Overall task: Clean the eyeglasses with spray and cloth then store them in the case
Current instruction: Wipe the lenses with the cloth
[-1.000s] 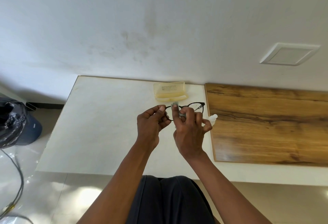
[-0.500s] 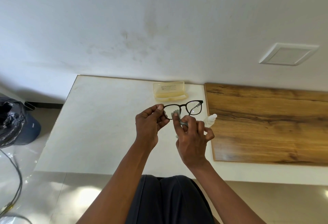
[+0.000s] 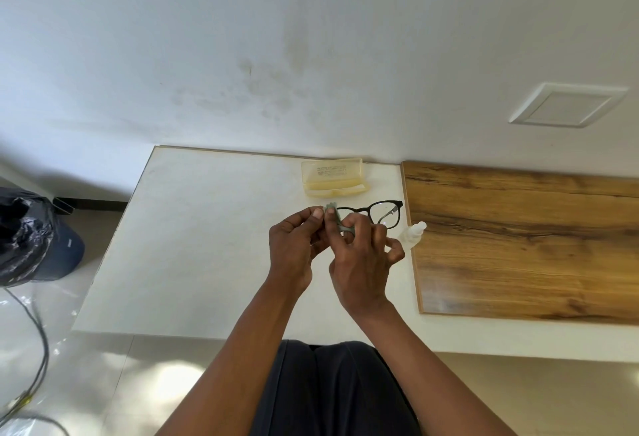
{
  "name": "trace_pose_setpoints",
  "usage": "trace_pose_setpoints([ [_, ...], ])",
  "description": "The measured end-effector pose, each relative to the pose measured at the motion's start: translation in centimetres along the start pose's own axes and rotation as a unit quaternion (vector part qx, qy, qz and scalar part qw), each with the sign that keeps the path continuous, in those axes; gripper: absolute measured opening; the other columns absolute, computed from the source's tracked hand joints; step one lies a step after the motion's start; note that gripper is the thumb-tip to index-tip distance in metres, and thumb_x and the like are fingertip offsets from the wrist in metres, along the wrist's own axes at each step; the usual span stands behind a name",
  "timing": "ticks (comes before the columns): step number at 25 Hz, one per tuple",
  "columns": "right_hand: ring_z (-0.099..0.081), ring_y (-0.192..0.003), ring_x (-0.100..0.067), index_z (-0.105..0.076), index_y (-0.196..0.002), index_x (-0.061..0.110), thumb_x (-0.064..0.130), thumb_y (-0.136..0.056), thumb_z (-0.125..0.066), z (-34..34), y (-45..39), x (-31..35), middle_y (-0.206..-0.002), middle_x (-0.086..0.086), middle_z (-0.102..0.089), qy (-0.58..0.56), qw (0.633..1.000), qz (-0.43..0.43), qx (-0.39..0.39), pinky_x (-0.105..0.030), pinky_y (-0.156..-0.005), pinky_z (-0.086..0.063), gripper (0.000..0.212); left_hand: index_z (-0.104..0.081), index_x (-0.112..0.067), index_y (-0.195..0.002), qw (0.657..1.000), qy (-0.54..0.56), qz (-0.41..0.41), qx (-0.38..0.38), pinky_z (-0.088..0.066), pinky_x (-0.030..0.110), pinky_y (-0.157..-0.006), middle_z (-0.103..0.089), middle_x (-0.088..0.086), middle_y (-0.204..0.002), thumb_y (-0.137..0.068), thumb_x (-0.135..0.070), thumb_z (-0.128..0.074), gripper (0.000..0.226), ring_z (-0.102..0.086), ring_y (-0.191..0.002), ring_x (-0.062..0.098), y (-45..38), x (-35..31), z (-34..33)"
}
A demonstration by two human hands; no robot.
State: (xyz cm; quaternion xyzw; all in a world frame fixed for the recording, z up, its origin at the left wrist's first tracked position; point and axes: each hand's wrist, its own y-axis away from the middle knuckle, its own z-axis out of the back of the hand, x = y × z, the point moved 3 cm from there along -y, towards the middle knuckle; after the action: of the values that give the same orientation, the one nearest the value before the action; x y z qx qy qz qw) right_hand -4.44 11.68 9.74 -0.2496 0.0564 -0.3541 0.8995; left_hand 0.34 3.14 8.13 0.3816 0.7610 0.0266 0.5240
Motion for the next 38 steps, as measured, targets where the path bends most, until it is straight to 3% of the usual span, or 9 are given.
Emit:
trace_pose_setpoints([
  [2, -0.036, -0.089, -0.02, -0.062, -0.118, 0.026, 0.003, -0.051, -0.08, 0.1, 0.4, 0.2, -0.092, -0.004, -0.066, 0.002, 1.0, 0.018, 0.002, -0.039, -0.068, -0.044, 0.073, -0.07, -0.002, -0.083, 1.0, 0.005, 0.003, -0.005, -0.059, 0.032, -0.062, -0.071, 0.007, -0.07, -0.087, -0.004, -0.059, 0.012, -0.067, -0.067, 0.023, 0.1, 0.0, 0.1],
  [6, -0.037, -0.087, -0.019, -0.06, -0.12, 0.029, 0.002, -0.055, -0.075, 0.0, 1.8, -0.4, -0.093, -0.001, -0.066, 0.036, 0.998, 0.052, 0.006, -0.039, -0.072, -0.031, 0.072, -0.069, -0.003, -0.081, 0.999, 0.01, 0.011, -0.028, -0.058, 0.042, -0.075, -0.066, 0.008, -0.066, -0.086, -0.004, -0.061, 0.01, -0.062, -0.067, 0.026, -0.2, 0.2, 0.6],
  [11, -0.037, -0.088, -0.02, -0.06, -0.12, 0.026, 0.002, -0.05, -0.075, -0.2, 2.1, -2.3, -0.092, -0.003, -0.064, 0.051, 0.999, 0.015, 0.013, -0.038, -0.071, -0.021, 0.075, -0.069, -0.005, -0.083, 1.0, -0.011, 0.009, -0.027, -0.059, 0.029, -0.063, -0.06, 0.007, -0.062, -0.088, -0.007, -0.06, 0.011, -0.058, -0.062, 0.02, -0.1, 0.1, 0.7],
  [16, -0.036, -0.089, -0.021, -0.062, -0.119, 0.022, -0.003, -0.051, -0.073, -0.1, 0.2, -1.7, -0.092, -0.006, -0.064, 0.012, 1.0, -0.024, -0.005, -0.04, -0.072, -0.037, 0.074, -0.069, -0.005, -0.084, 1.0, -0.014, 0.008, -0.023, -0.058, 0.028, -0.061, -0.06, 0.008, -0.063, -0.088, -0.007, -0.059, 0.011, -0.059, -0.061, 0.018, -0.1, 0.0, 0.5],
  [21, -0.042, -0.09, -0.021, -0.06, -0.12, 0.027, 0.005, -0.058, -0.073, -0.1, 0.1, 0.1, -0.094, -0.003, -0.065, 0.023, 0.999, 0.026, -0.003, -0.039, -0.069, -0.043, 0.067, -0.072, -0.006, -0.079, 1.0, -0.012, 0.007, -0.016, -0.059, 0.037, -0.072, -0.067, 0.008, -0.068, -0.087, -0.004, -0.059, 0.016, -0.063, -0.068, 0.025, -0.2, -0.3, 0.4],
  [26, -0.038, -0.087, -0.018, -0.055, -0.125, 0.031, 0.005, -0.073, -0.05, -0.7, 1.8, -0.5, -0.093, 0.002, -0.065, 0.056, 0.995, 0.08, -0.02, -0.039, -0.073, -0.025, 0.058, -0.069, -0.003, -0.081, 0.999, -0.013, 0.007, -0.037, -0.058, 0.045, -0.076, -0.065, 0.007, -0.063, -0.086, -0.003, -0.06, 0.01, -0.062, -0.066, 0.026, -0.4, -0.4, 0.6],
  [30, -0.039, -0.087, -0.018, -0.057, -0.123, 0.032, 0.003, -0.075, -0.039, -0.8, 2.3, -2.0, -0.092, 0.002, -0.065, 0.073, 0.995, 0.062, -0.027, -0.039, -0.072, -0.023, 0.058, -0.067, -0.003, -0.084, 0.999, -0.022, 0.013, -0.039, -0.059, 0.029, -0.062, -0.058, 0.01, -0.066, -0.088, -0.006, -0.058, 0.01, -0.057, -0.062, 0.021, -0.3, -0.3, 1.0],
  [34, -0.039, -0.088, -0.022, -0.059, -0.122, 0.03, 0.001, -0.061, -0.067, -0.2, 1.4, -2.7, -0.092, -0.003, -0.065, 0.06, 0.998, 0.02, -0.01, -0.04, -0.072, -0.03, 0.068, -0.068, -0.004, -0.085, 0.998, -0.047, 0.014, -0.032, -0.057, 0.025, -0.059, -0.058, 0.008, -0.066, -0.089, -0.008, -0.058, 0.011, -0.056, -0.06, 0.018, -0.3, -0.4, 1.0],
  [38, -0.057, -0.081, -0.027, -0.064, -0.116, 0.027, -0.007, -0.049, -0.077, 1.1, -0.3, -2.2, -0.089, -0.006, -0.063, -0.021, 0.998, -0.042, 0.035, -0.04, -0.063, -0.036, 0.075, -0.066, -0.004, -0.088, 0.998, -0.048, 0.017, -0.032, -0.057, 0.025, -0.059, -0.057, 0.007, -0.065, -0.087, -0.009, -0.062, 0.006, -0.055, -0.06, 0.017, -0.3, -0.4, 0.9],
])
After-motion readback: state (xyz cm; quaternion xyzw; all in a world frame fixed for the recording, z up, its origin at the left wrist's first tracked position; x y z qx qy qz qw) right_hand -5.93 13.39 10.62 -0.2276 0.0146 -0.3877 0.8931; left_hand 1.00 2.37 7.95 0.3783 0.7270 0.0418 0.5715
